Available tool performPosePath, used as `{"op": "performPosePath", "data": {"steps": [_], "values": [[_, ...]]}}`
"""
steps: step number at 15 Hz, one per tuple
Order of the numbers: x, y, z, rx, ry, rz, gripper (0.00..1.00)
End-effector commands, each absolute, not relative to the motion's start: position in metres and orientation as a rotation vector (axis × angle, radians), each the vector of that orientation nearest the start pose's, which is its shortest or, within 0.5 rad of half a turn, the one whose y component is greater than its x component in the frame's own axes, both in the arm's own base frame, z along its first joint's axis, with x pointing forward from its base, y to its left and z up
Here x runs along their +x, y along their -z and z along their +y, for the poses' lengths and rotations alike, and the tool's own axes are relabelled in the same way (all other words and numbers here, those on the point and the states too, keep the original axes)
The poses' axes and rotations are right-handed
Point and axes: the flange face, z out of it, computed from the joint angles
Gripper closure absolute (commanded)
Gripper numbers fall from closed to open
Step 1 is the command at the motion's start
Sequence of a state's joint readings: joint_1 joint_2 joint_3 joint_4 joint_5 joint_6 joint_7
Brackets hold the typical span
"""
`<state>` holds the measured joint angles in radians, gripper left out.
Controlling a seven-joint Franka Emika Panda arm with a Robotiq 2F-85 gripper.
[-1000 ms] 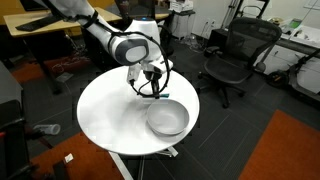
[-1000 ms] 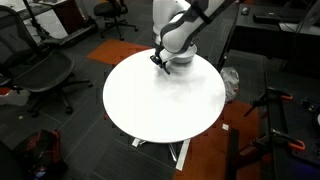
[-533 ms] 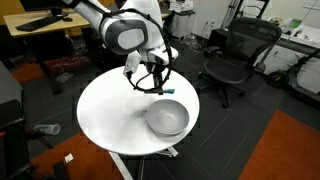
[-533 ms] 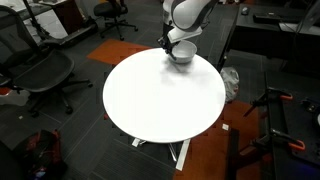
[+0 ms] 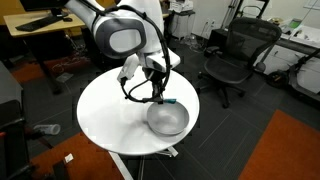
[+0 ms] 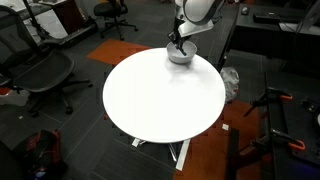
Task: Put the marker into the bowl.
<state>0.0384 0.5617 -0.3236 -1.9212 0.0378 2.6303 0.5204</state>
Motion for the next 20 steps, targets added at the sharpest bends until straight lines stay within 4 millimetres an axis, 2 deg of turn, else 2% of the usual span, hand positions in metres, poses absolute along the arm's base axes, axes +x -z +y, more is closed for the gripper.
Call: {"op": "performPosePath", "data": {"steps": [1,9,16,20], "values": [[0.611,-0.219,-0.182,-2.965,0.328,1.355,0.95],[0.610,-0.203,-0.204,-2.838,0.376,1.640,0.95],[0.608,-0.213,-0.224,-2.761,0.408,1.760,0.95],[0.614,-0.217,-0.231,-2.735,0.431,1.785,0.95]]}}
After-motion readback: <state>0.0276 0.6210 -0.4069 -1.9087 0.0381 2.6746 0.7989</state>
